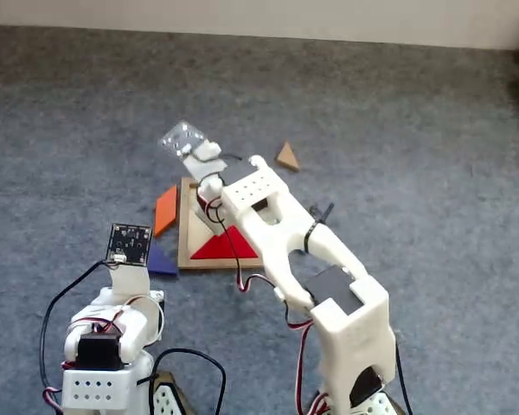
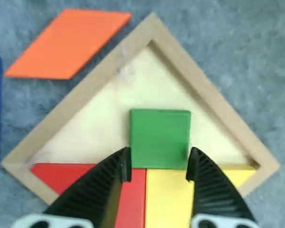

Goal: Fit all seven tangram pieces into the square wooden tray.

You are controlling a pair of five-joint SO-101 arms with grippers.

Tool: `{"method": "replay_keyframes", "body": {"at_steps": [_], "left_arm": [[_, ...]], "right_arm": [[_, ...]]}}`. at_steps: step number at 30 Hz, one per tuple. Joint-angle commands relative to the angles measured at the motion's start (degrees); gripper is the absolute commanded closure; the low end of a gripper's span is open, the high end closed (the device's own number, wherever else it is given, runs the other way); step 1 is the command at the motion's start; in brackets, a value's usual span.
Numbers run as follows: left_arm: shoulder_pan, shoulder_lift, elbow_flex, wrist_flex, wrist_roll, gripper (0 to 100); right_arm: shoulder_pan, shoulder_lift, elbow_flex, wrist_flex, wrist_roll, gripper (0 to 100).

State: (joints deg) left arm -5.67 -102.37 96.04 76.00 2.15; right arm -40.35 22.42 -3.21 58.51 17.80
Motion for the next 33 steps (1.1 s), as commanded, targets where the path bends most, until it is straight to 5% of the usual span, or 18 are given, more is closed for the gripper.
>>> {"method": "replay_keyframes", "body": {"at_steps": [1,12,24,33], "left_arm": [[-0.6,-0.9,1.1,0.2,-0.4,99],[-0.6,-0.9,1.1,0.2,-0.4,99],[-0.6,-0.9,1.1,0.2,-0.4,99],[-0.6,-0.9,1.1,0.2,-0.4,99]], "right_arm": [[0.0,-5.7,-6.5,4.8,-1.8,78.7],[9.9,-15.5,-10.2,18.3,-1.8,75.8],[18.9,-6.1,-0.8,-6.2,-2.0,75.7],[19.7,-3.5,-0.5,-6.8,-2.0,75.7]]}}
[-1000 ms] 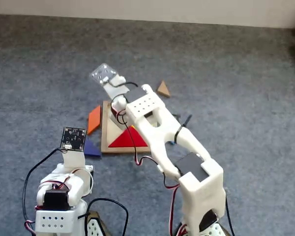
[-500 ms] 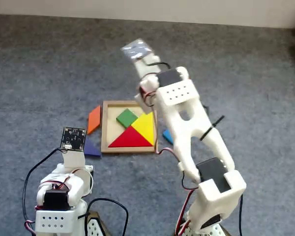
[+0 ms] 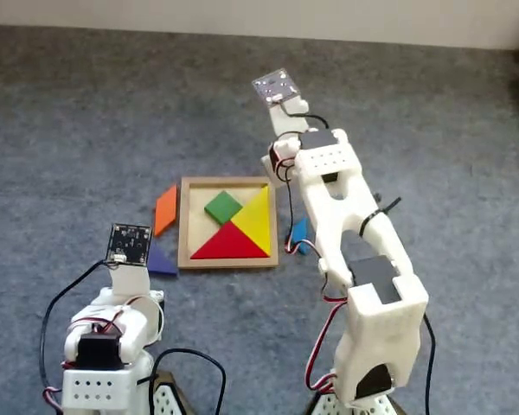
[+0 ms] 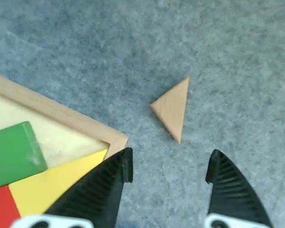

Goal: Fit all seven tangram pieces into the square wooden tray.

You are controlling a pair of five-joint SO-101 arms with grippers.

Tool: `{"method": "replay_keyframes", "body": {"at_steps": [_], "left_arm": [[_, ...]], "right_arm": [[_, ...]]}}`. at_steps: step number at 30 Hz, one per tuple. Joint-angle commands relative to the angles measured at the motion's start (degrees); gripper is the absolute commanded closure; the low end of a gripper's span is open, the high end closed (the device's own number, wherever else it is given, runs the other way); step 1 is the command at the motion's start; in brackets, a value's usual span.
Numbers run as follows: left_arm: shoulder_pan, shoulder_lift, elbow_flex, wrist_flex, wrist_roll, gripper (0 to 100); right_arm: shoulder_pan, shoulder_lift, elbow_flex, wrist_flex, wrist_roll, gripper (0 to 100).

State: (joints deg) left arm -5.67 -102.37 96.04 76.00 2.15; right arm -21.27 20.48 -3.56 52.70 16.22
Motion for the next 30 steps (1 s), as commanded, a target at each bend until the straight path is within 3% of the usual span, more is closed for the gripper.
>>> {"method": "replay_keyframes", "body": {"at_steps": [1,9,15,21,30], "left_arm": [[-0.6,-0.9,1.1,0.2,-0.4,99],[-0.6,-0.9,1.1,0.2,-0.4,99],[-0.6,-0.9,1.1,0.2,-0.4,99],[-0.6,-0.9,1.1,0.2,-0.4,99],[-0.6,-0.9,1.1,0.2,-0.4,99]], "right_arm": [[0.7,-1.6,-0.1,-0.8,-0.4,75.7],[0.7,-2.9,-2.1,19.0,-1.0,75.7],[0.4,-5.6,-1.9,25.0,-9.1,75.7],[-2.2,-4.9,3.2,24.4,-13.7,75.7],[-2.2,-4.9,12.4,13.3,-16.6,75.7]]}}
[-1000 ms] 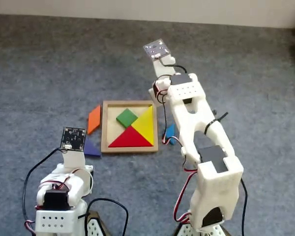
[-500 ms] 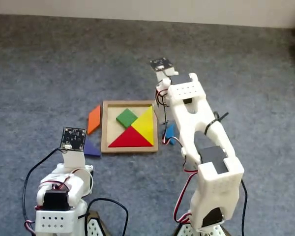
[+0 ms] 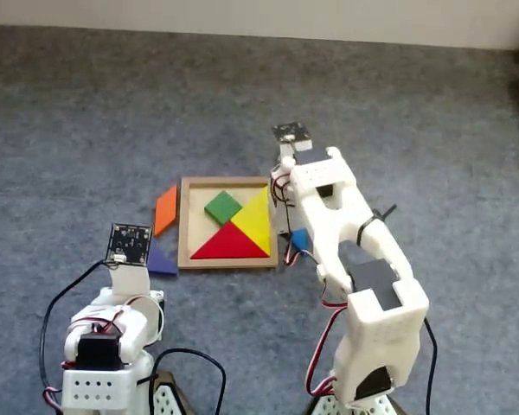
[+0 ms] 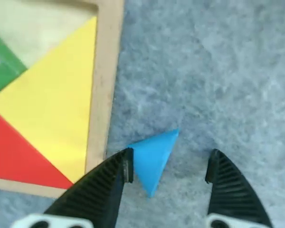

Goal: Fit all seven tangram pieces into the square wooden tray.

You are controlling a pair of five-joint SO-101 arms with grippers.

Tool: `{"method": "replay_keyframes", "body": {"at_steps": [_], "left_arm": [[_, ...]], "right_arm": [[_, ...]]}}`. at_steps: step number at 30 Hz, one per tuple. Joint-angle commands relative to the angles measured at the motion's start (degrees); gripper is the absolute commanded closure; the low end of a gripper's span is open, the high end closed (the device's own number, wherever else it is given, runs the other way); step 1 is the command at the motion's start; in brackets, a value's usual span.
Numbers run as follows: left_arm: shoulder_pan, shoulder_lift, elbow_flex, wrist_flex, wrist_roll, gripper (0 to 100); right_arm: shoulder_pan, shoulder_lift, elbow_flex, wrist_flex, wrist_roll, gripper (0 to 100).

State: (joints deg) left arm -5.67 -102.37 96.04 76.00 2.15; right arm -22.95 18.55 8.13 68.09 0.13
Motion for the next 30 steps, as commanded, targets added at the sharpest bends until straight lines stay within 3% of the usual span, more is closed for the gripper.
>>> {"method": "replay_keyframes", "body": {"at_steps": [1,12,21,27,30], "left_arm": [[-0.6,-0.9,1.1,0.2,-0.4,99],[-0.6,-0.9,1.1,0.2,-0.4,99],[-0.6,-0.9,1.1,0.2,-0.4,99],[-0.6,-0.9,1.1,0.2,-0.4,99],[-0.6,-0.9,1.1,0.2,-0.4,99]], "right_arm": [[-0.7,-2.9,1.0,-2.2,-0.5,75.7],[-2.3,-2.9,1.5,-2.2,-0.1,76.1],[-2.0,-3.3,1.5,-1.7,0.1,87.7],[-1.9,-3.4,1.0,0.6,9.5,99.4],[-1.4,-3.4,1.0,2.8,11.3,99.1]]}}
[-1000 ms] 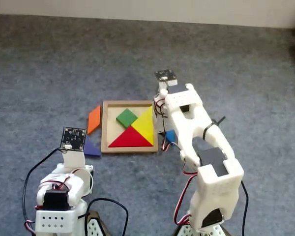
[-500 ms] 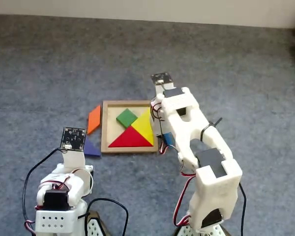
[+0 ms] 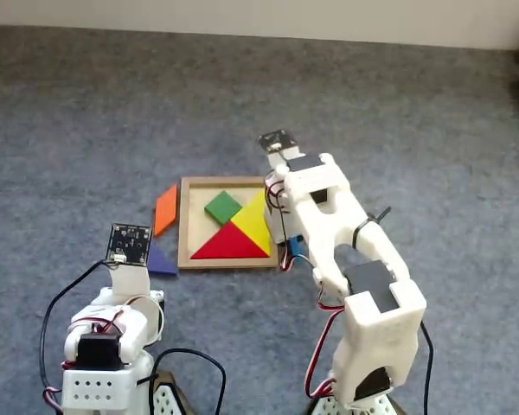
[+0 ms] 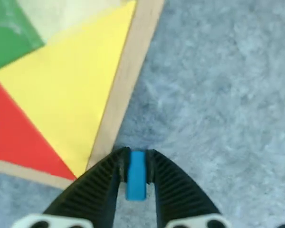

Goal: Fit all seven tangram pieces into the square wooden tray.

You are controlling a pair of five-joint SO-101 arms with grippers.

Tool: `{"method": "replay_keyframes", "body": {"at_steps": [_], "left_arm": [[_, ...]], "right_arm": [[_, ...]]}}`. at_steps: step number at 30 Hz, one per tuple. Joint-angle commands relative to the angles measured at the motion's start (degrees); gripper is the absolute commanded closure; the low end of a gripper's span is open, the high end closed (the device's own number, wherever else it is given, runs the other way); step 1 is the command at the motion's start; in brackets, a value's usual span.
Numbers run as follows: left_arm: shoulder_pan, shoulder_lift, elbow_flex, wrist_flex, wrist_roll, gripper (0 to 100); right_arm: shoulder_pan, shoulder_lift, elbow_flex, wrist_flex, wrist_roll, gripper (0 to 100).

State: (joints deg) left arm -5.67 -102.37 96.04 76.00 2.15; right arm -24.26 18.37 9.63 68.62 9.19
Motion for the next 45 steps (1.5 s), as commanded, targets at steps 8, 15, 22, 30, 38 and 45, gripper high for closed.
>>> {"method": "replay_keyframes", "body": {"at_steps": [8,15,22,30,38,45], "left_arm": [[-0.6,-0.9,1.1,0.2,-0.4,99],[-0.6,-0.9,1.1,0.2,-0.4,99],[-0.6,-0.9,1.1,0.2,-0.4,99],[-0.6,-0.9,1.1,0.2,-0.4,99],[-0.6,-0.9,1.1,0.2,-0.4,99],[-0.6,-0.9,1.1,0.2,-0.4,99]], "right_arm": [[0.6,-10.3,-3.2,5.1,6.2,99.1],[-5.4,-14.0,-3.5,0.1,18.0,99.1],[-10.3,-11.6,-3.4,-7.3,23.3,99.1],[-12.4,-11.6,-3.0,-12.1,23.9,99.1],[-13.8,-8.5,-3.2,-15.5,23.6,96.7],[-13.6,-3.7,-6.5,-14.9,23.5,77.2]]}}
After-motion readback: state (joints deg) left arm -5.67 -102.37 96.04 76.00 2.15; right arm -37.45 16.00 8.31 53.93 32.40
